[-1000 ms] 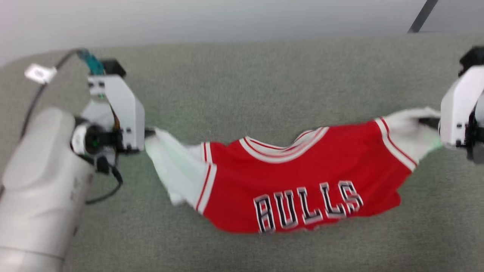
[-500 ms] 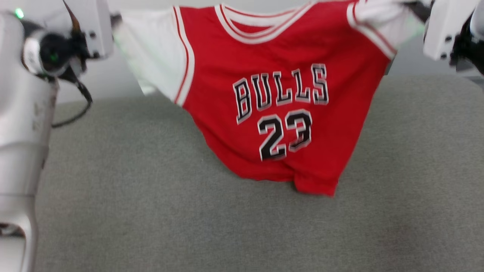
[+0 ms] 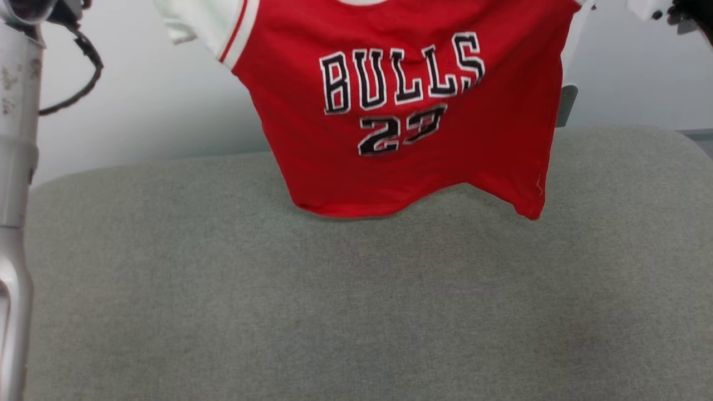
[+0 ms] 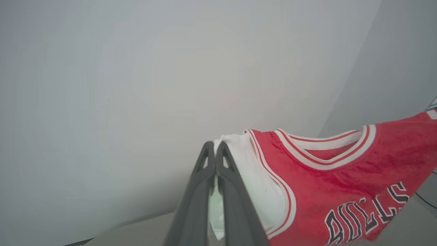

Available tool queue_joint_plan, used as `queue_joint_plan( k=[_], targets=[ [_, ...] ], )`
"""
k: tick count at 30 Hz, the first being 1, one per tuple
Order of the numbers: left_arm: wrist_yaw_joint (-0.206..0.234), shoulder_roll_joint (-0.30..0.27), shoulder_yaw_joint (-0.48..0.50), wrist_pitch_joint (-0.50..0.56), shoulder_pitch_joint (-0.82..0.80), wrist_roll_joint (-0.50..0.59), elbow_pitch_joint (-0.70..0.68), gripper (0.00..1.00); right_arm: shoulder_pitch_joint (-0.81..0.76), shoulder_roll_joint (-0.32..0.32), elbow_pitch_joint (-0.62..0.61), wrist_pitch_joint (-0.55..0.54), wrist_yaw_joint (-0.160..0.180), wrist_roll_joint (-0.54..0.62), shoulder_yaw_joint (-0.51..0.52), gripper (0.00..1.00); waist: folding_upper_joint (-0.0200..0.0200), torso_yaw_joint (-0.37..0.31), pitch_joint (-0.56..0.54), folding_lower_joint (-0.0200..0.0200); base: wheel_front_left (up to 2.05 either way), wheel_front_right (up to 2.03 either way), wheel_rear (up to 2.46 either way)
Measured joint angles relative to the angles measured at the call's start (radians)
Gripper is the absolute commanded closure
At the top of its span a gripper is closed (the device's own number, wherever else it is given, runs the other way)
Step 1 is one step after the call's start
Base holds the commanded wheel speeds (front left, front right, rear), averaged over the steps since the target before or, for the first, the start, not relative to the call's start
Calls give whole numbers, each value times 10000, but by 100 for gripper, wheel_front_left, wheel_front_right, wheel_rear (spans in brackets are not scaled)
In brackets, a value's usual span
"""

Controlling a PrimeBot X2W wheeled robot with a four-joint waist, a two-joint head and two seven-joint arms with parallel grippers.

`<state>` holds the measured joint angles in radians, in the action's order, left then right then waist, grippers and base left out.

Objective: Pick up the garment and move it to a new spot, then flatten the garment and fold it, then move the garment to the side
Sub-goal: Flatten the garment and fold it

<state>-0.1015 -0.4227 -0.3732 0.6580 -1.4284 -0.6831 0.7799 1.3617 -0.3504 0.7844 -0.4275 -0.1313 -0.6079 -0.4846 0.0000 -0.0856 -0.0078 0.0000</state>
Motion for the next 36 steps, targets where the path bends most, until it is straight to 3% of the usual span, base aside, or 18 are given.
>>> queue_joint_plan(
  k=[9,15,21,24,29,36],
  targets=[
    [-144,-148,-261,-784,-1142,332,82,100,1197,-520,520,1166,0,-247,-836,100,0,128,741,-1,0,0,0],
    [-174,-242,-525,-2284,-2577,1097,-44,100,2510,-865,1185,3601,0,1034,-740,100,0,221,1927,0,0,0,0],
    [-94,58,-527,-4088,-4049,1576,378,100,3763,-731,2441,6055,-2,2663,107,100,0,349,3424,0,0,0,0],
    [-86,259,-558,-4928,-4788,1756,667,100,4351,-640,3010,6615,-2,3457,679,100,0,422,4181,0,0,0,0],
    [-146,669,-414,-6092,-5293,1551,1246,100,4752,-665,3244,6861,-2,4934,1894,100,0,594,5379,0,0,0,0],
    [-230,886,-639,-7275,-5507,1315,2073,100,4041,-113,2151,6886,0,6640,3722,100,0,965,6734,0,0,0,0]
  ],
)
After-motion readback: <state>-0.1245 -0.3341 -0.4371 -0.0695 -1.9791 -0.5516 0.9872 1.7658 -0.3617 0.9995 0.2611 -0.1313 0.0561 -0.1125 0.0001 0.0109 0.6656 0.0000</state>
